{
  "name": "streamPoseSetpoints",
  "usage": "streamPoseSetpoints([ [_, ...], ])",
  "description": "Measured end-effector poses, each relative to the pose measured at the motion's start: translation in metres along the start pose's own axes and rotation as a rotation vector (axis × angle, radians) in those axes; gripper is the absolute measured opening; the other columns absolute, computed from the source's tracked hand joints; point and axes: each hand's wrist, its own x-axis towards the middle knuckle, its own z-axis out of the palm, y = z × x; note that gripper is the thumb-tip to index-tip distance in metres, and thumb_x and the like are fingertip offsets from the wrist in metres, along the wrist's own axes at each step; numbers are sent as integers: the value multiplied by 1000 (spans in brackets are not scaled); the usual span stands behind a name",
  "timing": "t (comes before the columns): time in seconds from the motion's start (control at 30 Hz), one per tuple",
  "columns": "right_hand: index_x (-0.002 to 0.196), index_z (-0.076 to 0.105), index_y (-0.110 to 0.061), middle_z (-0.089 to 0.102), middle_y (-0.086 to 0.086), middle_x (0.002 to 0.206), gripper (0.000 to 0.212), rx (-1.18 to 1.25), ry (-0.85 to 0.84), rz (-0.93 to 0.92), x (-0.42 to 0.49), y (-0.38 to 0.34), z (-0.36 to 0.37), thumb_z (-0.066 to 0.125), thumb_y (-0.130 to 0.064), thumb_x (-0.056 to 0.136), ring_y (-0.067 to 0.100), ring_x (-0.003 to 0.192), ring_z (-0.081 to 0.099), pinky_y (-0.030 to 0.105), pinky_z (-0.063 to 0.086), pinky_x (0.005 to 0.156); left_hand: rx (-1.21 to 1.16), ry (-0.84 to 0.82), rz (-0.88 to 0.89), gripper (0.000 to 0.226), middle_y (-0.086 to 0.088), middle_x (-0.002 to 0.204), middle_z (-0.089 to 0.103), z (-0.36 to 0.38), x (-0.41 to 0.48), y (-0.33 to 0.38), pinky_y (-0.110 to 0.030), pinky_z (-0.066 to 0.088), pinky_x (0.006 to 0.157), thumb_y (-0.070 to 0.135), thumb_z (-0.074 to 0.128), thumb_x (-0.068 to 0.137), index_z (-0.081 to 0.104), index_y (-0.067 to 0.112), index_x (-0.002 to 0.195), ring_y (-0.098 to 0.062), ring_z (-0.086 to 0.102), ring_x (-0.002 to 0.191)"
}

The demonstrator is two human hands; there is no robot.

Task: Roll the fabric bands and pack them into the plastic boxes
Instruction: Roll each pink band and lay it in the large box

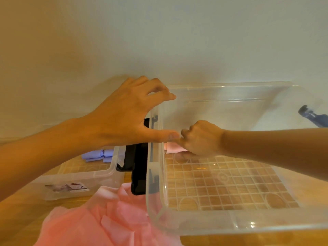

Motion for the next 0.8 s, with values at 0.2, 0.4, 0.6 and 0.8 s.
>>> streamPoseSetpoints([
  [0.2, 105, 67, -7, 51, 5, 53, 63, -32, 53, 12, -14, 21, -50, 31, -57, 95, 27, 35, 48, 23, 17, 44, -36, -17, -49, 88, -2, 152, 45, -9, -6, 7, -41, 29, 110, 83, 9, 88, 48, 30, 147, -22, 41, 135],
  [0.4, 106, 64, -7, 58, 8, 73, 59, -130, 181, 171, -40, 34, -119, 31, -57, 99, 27, 60, 55, 24, 28, 39, 55, -34, -137, 98, 1, 161, 32, -53, -23, 20, -45, 24, 118, 88, -1, 81, 37, 35, 153, -22, 32, 145],
  [0.6, 142, 49, -18, 61, 12, 129, 73, -130, 204, 505, -60, 16, -203, 18, -69, 99, 32, 118, 55, 43, 56, 81, 180, -42, -167, 96, -1, 161, 32, -90, -64, 49, -42, 25, 116, 86, -3, 81, 34, 35, 153, -22, 33, 143],
  [0.8, 156, 37, -24, 50, 16, 150, 77, 5, 214, 586, -58, -41, -255, 15, -71, 99, 35, 134, 47, 48, 43, 105, 230, -49, -206, 96, -3, 163, 28, -108, -126, 84, -42, 26, 116, 86, -7, 80, 27, 37, 156, -25, 33, 144],
])
